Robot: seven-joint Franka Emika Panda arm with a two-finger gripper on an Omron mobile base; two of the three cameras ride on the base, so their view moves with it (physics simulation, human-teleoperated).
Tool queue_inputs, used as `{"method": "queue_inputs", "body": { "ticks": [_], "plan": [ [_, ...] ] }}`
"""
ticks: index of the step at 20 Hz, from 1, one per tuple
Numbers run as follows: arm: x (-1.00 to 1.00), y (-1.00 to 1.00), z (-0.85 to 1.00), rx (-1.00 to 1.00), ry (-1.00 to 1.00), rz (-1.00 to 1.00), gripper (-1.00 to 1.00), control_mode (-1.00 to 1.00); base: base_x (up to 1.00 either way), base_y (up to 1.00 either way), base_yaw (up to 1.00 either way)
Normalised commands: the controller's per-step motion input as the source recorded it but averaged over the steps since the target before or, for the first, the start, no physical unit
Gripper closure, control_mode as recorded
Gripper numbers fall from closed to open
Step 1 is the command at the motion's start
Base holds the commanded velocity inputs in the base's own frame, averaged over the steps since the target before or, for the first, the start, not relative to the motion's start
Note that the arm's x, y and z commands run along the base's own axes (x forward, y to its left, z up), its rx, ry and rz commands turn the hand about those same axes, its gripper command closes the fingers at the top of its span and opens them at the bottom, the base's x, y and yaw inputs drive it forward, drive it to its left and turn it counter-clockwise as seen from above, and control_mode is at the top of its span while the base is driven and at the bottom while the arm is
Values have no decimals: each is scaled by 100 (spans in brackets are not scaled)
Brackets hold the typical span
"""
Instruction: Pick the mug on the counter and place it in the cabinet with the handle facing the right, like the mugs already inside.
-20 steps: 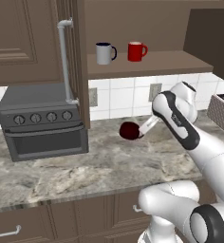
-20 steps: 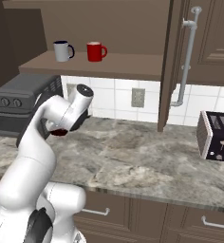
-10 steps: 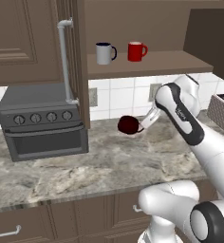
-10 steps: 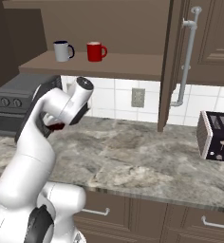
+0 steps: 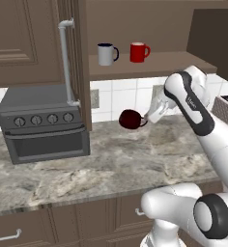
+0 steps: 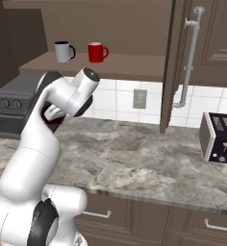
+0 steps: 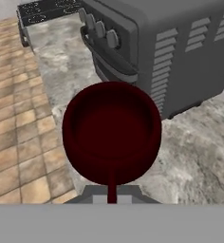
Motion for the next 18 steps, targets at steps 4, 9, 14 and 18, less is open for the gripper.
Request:
{"method": "queue_inputs", "body": {
  "ticks": [4,9,14,18],
  "plan": [
    [0,0,42,3,-6,15,100,-100,0,0,0],
    [0,0,43,1,-9,14,100,-100,0,0,0],
    [0,1,40,0,-12,14,100,-100,0,0,0],
    [2,1,39,0,-4,11,100,-100,0,0,0]
  ]
}}
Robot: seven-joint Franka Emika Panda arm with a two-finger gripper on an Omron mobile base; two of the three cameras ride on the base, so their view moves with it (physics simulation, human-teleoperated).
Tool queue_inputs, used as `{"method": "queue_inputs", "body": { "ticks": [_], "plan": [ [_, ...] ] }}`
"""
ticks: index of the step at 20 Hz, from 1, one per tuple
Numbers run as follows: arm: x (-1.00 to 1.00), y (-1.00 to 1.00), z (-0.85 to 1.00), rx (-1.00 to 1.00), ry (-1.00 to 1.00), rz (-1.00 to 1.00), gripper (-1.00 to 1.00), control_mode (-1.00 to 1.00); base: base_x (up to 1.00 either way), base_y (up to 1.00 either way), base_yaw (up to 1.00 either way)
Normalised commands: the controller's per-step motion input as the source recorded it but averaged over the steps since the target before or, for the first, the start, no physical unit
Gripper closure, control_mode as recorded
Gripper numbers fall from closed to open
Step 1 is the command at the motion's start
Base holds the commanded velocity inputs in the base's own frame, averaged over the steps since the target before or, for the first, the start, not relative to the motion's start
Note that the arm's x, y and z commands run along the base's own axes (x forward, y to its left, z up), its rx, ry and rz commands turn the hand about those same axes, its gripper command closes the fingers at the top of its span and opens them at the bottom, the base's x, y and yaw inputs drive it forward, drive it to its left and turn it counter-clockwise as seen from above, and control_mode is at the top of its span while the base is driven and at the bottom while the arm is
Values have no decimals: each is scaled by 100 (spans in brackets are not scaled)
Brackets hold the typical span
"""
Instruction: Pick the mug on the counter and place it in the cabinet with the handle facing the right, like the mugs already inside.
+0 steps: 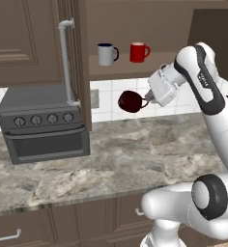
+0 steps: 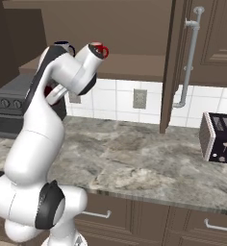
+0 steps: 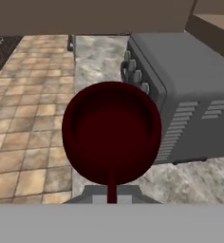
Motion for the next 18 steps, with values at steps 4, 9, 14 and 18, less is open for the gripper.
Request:
{"method": "queue_inputs", "body": {
  "ticks": [4,9,14,18],
  "plan": [
    [15,0,21,3,-11,9,100,-100,0,0,0],
    [36,-1,6,2,-11,6,100,-100,0,0,0],
    [31,2,16,2,-17,2,100,-100,0,0,0],
    [8,3,29,1,-5,0,100,-100,0,0,0]
  ]
}}
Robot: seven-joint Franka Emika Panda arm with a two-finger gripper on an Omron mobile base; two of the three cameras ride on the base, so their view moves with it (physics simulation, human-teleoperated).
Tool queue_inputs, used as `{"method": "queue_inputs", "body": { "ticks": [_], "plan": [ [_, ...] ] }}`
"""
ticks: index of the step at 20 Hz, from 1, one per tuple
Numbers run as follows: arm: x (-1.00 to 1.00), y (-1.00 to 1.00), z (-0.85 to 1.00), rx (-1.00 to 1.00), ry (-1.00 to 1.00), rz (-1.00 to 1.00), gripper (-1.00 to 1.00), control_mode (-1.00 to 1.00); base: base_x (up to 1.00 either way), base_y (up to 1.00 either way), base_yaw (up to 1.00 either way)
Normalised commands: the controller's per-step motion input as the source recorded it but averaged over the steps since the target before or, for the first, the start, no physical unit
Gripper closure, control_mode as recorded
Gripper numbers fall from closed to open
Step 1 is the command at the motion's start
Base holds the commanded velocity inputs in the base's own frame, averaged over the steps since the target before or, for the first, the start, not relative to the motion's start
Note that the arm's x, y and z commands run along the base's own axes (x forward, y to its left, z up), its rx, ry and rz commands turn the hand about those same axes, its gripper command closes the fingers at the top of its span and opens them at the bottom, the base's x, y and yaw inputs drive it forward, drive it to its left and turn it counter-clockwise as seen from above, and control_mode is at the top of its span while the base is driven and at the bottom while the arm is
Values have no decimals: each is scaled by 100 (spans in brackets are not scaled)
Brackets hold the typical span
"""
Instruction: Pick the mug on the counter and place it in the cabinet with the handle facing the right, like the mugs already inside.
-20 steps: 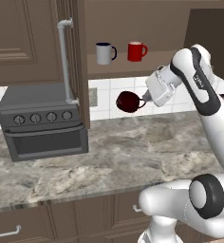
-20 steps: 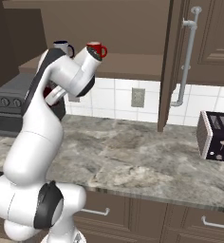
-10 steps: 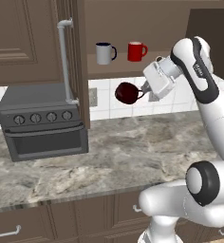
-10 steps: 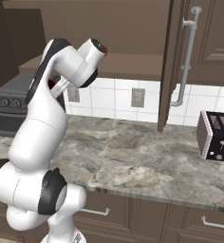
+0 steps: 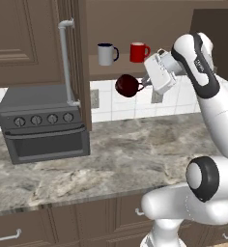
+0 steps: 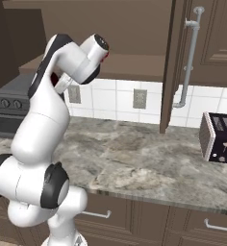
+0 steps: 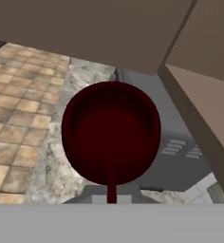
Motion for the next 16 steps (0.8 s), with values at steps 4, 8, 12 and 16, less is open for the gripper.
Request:
{"method": "queue_inputs", "body": {
  "ticks": [4,8,12,16],
  "plan": [
    [0,5,34,2,0,0,100,-100,0,0,0],
    [3,4,17,4,1,-1,100,-100,0,0,0],
    [20,0,-17,16,0,-5,100,-100,0,0,0],
    [17,0,-4,20,3,-3,100,-100,0,0,0]
  ]
}}
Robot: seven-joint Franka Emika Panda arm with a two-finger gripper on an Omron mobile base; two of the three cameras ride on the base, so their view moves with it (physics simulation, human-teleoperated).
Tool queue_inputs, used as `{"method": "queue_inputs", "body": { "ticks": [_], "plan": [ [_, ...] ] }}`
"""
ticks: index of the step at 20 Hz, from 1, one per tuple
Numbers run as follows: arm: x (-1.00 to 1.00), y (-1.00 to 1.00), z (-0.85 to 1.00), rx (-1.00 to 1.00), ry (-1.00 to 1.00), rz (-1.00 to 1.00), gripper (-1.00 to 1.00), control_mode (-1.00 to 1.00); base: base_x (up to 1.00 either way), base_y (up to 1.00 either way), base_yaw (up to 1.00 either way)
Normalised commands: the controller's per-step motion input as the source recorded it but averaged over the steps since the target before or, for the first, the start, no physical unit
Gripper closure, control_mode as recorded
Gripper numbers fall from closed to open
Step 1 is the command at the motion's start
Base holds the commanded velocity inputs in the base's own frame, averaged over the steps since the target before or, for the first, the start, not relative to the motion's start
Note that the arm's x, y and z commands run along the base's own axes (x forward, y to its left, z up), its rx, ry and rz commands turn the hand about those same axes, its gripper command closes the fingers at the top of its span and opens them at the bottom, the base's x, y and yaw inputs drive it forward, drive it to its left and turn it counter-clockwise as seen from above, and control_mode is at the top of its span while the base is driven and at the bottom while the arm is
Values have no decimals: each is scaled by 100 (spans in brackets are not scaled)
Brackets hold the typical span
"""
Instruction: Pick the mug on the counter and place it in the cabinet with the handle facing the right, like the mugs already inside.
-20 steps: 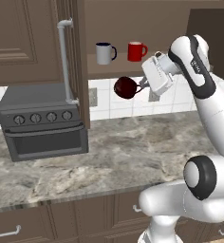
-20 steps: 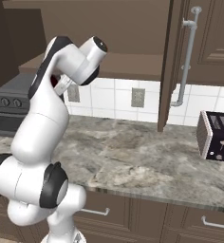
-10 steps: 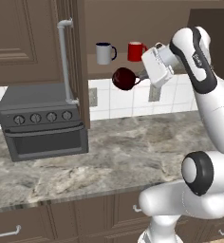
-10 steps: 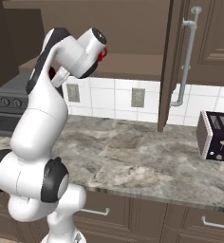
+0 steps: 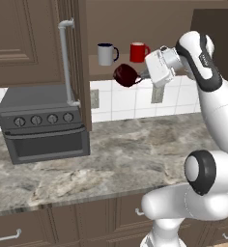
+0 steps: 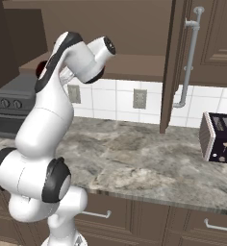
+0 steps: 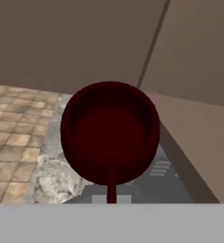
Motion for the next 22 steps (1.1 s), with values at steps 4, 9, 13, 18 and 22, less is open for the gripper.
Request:
{"method": "queue_inputs", "body": {
  "ticks": [4,9,13,18,22],
  "plan": [
    [24,0,17,7,8,-5,100,-100,0,0,0],
    [29,0,27,-1,16,-1,100,-100,0,0,0],
    [27,0,9,-3,12,0,100,-100,0,0,0],
    [27,-12,0,4,7,0,100,-100,0,0,0],
    [43,-10,0,5,5,0,100,-100,0,0,0]
  ]
}}
